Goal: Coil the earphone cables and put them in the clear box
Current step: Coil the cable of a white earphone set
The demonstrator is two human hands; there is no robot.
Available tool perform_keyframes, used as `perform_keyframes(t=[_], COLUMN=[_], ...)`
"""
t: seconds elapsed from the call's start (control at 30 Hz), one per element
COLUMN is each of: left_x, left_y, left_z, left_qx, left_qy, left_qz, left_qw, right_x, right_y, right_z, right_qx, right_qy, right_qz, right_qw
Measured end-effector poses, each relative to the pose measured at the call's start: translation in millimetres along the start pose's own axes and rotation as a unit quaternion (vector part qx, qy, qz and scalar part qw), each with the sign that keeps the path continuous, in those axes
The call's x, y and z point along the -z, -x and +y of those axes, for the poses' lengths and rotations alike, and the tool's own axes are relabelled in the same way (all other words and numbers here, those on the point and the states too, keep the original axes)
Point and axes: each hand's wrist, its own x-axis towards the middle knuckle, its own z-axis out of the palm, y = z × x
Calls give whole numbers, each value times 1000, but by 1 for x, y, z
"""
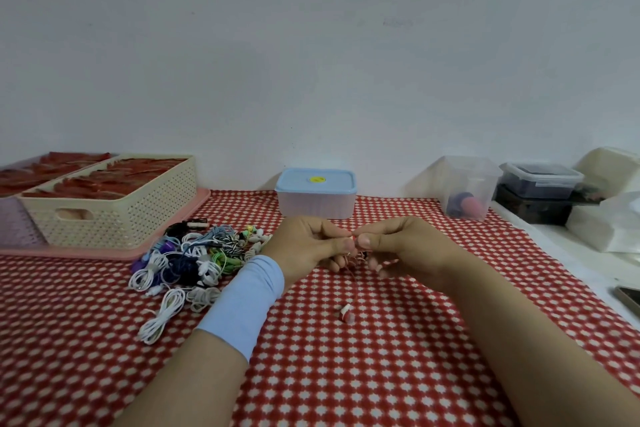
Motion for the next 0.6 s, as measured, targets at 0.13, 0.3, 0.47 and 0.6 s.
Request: perform_keyframes(t=[0.13, 0.3, 0.47, 0.6], left_x=[-1, -5, -6, -7], left_y=[1, -2, -3, -4], left_z=[0, -4, -5, -6], left_qx=[-18, -39, -36, -40], left_qy=[-69, -62, -53, -49], left_qz=[-11, 24, 30, 38], left_qw=[997, 997, 997, 997], right_x=[0, -2, 1, -5], right_y=[-3, -1, 2, 2], right_z=[2, 1, -2, 0], right_qx=[-76, -26, 18, 53], right_qy=[9, 2, 44, 39], right_qz=[-7, 36, 32, 57], right_qw=[997, 999, 998, 996])
